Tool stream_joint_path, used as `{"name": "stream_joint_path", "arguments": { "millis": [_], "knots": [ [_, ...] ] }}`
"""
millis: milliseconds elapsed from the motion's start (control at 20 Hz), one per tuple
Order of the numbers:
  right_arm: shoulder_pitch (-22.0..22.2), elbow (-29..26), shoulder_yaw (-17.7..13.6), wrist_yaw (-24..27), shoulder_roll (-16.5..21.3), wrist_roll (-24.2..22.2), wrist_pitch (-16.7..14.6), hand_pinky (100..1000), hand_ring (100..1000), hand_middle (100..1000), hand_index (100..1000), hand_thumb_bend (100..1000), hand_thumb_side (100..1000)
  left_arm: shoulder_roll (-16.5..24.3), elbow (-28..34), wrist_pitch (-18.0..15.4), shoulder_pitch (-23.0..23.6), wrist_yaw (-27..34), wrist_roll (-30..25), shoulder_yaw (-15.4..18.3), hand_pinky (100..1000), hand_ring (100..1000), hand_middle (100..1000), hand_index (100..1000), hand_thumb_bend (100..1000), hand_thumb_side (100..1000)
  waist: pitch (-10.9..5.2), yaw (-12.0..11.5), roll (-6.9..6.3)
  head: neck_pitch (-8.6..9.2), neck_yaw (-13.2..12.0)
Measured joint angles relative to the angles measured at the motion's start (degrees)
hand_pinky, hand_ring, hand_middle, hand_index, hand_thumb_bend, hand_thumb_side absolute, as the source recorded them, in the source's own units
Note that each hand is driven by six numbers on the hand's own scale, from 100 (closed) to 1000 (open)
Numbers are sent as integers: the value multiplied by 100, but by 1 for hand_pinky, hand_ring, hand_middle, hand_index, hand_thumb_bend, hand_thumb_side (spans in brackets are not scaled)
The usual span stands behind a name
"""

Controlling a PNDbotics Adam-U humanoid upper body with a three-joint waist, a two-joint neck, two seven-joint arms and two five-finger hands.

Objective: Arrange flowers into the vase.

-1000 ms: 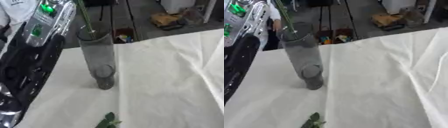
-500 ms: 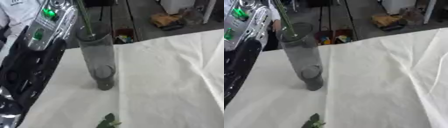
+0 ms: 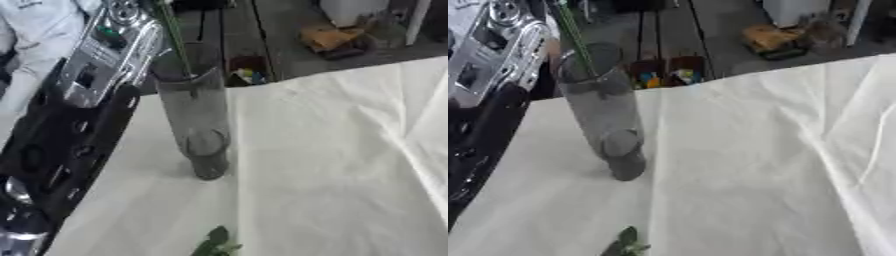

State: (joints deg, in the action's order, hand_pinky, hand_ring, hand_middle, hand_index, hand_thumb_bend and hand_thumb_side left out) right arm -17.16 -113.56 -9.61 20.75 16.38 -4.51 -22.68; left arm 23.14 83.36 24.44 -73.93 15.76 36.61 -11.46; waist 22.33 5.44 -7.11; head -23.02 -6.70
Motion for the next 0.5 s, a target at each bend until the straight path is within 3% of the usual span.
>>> {"name": "stream_joint_path", "arguments": {
  "millis": [500],
  "knots": [
    [0, 0, -22, -6, 0, 5, 6, 864, 785, 362, 894, 100, 906, 5, 18, 165, 75, -192, -150, -69, 100, 100, 100, 100, 100, 416, 0, -27, 0, 0, 22]
  ]
}}
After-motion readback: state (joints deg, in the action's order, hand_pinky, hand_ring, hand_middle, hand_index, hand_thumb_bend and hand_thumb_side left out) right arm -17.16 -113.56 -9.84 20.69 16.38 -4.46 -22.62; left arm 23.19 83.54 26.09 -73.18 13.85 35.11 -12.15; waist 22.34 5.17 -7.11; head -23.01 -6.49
